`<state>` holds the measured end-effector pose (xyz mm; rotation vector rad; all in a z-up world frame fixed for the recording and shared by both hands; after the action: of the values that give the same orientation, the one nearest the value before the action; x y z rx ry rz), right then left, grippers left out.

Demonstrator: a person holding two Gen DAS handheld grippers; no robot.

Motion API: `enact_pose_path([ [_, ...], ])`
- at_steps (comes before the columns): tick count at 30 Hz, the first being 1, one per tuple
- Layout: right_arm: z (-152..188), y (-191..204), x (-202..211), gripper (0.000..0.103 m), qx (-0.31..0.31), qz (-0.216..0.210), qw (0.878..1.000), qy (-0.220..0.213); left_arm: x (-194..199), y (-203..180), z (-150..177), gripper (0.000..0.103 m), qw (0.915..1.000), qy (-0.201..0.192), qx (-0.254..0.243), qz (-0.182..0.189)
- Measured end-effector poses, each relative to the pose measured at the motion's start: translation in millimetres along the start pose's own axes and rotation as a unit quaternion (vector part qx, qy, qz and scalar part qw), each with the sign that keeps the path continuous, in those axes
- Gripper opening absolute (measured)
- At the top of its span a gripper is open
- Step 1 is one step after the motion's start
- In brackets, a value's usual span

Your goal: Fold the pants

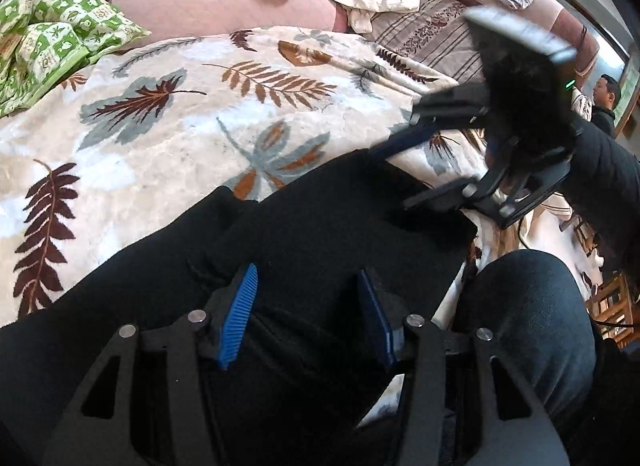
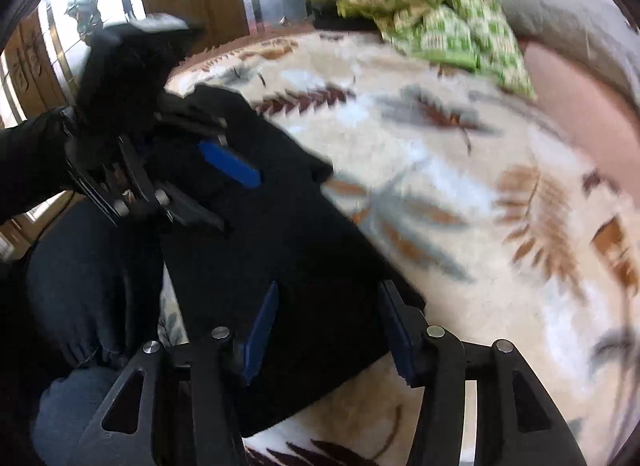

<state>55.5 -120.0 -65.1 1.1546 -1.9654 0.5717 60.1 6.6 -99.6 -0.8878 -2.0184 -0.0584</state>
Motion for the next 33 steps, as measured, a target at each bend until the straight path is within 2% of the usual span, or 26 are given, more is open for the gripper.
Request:
enact_pose_path([
  [2, -11, 7, -1, 0.052, 0.016, 0.006, 1.000, -0.003, 0, 1, -1, 0.050, 1.0000, -0.001, 0.004, 0.002],
  [4, -5, 18, -27, 0.052, 0.040, 0.003, 0.998, 0.047, -1, 2, -1, 0.050, 0.9999, 0.000, 0.009, 0.005],
  [5, 0, 21, -37, 0.055, 0.047, 0.012, 0.997, 0.061, -3, 3, -1, 0.050, 0.9999, 0.002, 0.010, 0.004],
  [7, -3, 13, -39, 0.056, 0.007, 0.005, 0.999, 0.051, -2, 3, -2, 0.050, 0.9999, -0.001, 0.014, 0.005],
  [10, -5, 14, -30, 0.056, -0.008, 0.020, 0.998, 0.052, 2, 4, -2, 0.050, 0.9997, -0.012, 0.021, 0.007],
  [12, -8, 18, -16, 0.056, -0.020, 0.053, 0.997, 0.052, 18, 7, -4, 0.050, 0.9982, -0.030, 0.050, 0.011],
  [14, -12, 17, 7, 0.060, -0.072, 0.101, 0.992, 0.024, 49, 16, -3, 0.053, 0.9938, -0.071, 0.084, -0.013],
  [15, -11, 15, 18, 0.069, -0.118, 0.117, 0.986, 0.007, 71, 22, 2, 0.056, 0.9891, -0.101, 0.106, -0.020],
  [16, -9, 17, 28, 0.075, -0.166, 0.120, 0.979, -0.008, 96, 29, 12, 0.066, 0.9817, -0.131, 0.136, -0.024],
  [17, -6, 19, 35, 0.083, -0.209, 0.109, 0.972, -0.024, 120, 38, 26, 0.071, 0.9716, -0.158, 0.174, -0.028],
  [19, -2, 30, 46, 0.083, -0.266, 0.076, 0.958, -0.071, 155, 53, 55, 0.071, 0.9503, -0.197, 0.240, -0.020],
  [20, -2, 37, 50, 0.082, -0.266, 0.078, 0.957, -0.087, 177, 62, 77, 0.072, 0.9317, -0.223, 0.286, -0.001],
  [21, -5, 46, 56, 0.082, -0.242, 0.099, 0.959, -0.106, 193, 70, 96, 0.074, 0.9124, -0.247, 0.326, 0.013],
  [22, -9, 52, 63, 0.082, -0.225, 0.109, 0.960, -0.123, 203, 76, 109, 0.080, 0.8972, -0.264, 0.353, 0.023],
  [23, -11, 57, 70, 0.082, -0.214, 0.110, 0.960, -0.146, 217, 86, 132, 0.082, 0.8667, -0.295, 0.400, 0.043],
  [25, -14, 62, 78, 0.082, -0.211, 0.107, 0.957, -0.170, 222, 99, 158, 0.082, 0.8266, -0.321, 0.458, 0.062],
  [27, -13, 62, 78, 0.082, -0.216, 0.115, 0.954, -0.173, 213, 111, 180, 0.082, 0.7900, -0.325, 0.513, 0.081],
  [29, -12, 64, 73, 0.082, -0.221, 0.123, 0.955, -0.156, 193, 123, 188, 0.082, 0.7628, -0.317, 0.555, 0.096],
  [31, -10, 60, 64, 0.082, -0.234, 0.136, 0.955, -0.124, 179, 130, 193, 0.082, 0.7436, -0.306, 0.589, 0.084],
  [32, -10, 59, 62, 0.082, -0.237, 0.139, 0.954, -0.117, 173, 133, 195, 0.082, 0.7308, -0.303, 0.606, 0.080],
  [33, -11, 59, 59, 0.082, -0.236, 0.138, 0.956, -0.110, 169, 135, 196, 0.082, 0.7244, -0.303, 0.614, 0.078],
])
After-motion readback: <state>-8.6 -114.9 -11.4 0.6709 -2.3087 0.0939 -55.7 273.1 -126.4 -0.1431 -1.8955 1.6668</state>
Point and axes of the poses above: each gripper's, at about its wrist camera, not at the fingertips, and x roughly against the way its jaws point, y to its left, z to its underside, the point moved 5 cm from there along -x, roughly the way its jaws point, and after that the axes turned 3 degrees about x, right-handed, at the moved point
